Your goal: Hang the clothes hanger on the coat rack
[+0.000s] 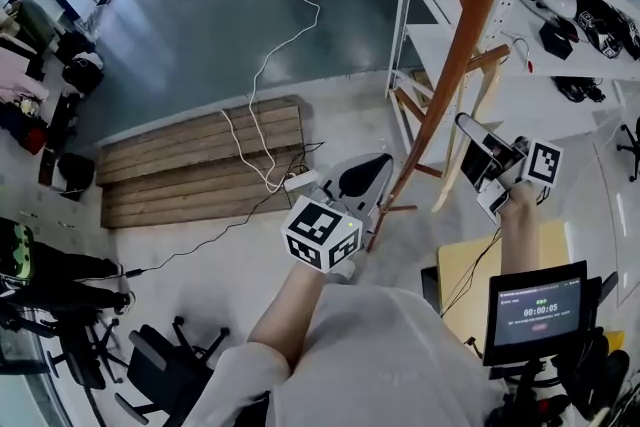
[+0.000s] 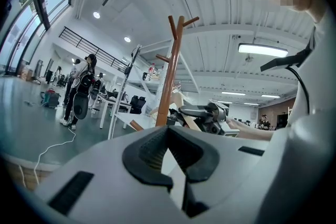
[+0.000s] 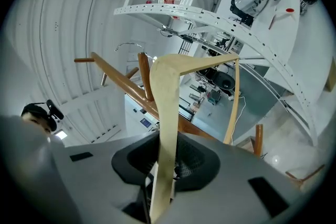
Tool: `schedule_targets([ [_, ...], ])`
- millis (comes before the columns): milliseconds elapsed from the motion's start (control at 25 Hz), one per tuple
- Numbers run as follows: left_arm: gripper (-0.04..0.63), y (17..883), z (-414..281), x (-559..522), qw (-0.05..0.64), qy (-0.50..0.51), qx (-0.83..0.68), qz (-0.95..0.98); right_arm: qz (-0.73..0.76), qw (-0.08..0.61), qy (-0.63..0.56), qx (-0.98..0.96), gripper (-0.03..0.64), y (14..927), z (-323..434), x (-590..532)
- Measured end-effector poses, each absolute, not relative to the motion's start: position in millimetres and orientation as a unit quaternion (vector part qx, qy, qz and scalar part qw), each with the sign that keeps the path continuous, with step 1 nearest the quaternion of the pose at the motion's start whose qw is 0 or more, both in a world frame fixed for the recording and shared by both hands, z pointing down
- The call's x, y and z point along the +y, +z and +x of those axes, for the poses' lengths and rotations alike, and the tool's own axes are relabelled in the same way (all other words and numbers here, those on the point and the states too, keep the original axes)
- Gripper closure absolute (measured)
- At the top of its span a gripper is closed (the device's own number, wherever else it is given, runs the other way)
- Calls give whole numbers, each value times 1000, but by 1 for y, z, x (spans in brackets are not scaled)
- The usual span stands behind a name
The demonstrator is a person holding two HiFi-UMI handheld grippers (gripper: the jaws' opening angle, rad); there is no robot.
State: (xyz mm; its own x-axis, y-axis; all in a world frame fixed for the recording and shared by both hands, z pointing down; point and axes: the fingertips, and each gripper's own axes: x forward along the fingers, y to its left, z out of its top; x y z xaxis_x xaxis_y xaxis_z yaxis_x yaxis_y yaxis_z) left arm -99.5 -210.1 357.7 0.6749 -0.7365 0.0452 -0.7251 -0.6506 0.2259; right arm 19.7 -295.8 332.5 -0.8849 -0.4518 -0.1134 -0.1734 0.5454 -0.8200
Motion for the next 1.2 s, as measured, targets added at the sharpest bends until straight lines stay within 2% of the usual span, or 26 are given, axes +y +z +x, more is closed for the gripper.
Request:
schedule_targets([
  [1200, 589, 390, -137, -196, 145, -26, -420, 895, -183, 116, -483, 848, 529, 397, -31, -279],
])
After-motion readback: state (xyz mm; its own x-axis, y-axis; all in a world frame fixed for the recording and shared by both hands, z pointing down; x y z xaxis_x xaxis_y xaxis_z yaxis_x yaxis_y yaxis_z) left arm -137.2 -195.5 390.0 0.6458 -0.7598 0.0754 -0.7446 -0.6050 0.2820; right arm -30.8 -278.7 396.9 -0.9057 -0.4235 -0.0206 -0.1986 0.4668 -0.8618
